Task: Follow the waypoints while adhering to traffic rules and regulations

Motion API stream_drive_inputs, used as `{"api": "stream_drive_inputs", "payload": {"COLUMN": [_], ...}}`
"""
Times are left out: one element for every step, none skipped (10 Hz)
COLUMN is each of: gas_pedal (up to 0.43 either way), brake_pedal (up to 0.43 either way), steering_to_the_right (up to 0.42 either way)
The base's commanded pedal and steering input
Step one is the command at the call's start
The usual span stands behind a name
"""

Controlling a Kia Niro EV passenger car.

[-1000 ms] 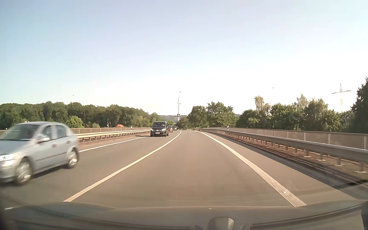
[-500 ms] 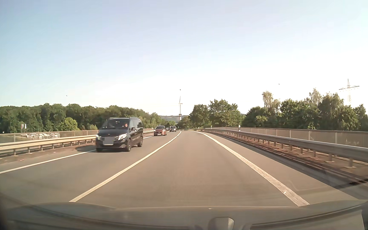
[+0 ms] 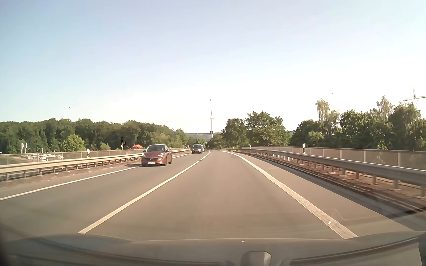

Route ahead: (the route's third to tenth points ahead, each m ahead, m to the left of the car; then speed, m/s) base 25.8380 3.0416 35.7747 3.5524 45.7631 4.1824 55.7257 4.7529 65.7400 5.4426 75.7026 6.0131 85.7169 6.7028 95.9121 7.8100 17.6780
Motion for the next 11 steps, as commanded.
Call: {"api": "stream_drive_inputs", "payload": {"gas_pedal": [0.189,0.189,0.189,0.189,0.189,0.189,0.189,0.189,0.189,0.189,0.189], "brake_pedal": [0.006,0.006,0.006,0.006,0.006,0.006,0.006,0.006,0.006,0.006,0.006], "steering_to_the_right": [-0.004,-0.004,-0.004,-0.004,-0.004,-0.004,-0.004,-0.004,-0.004,-0.004,-0.005]}}
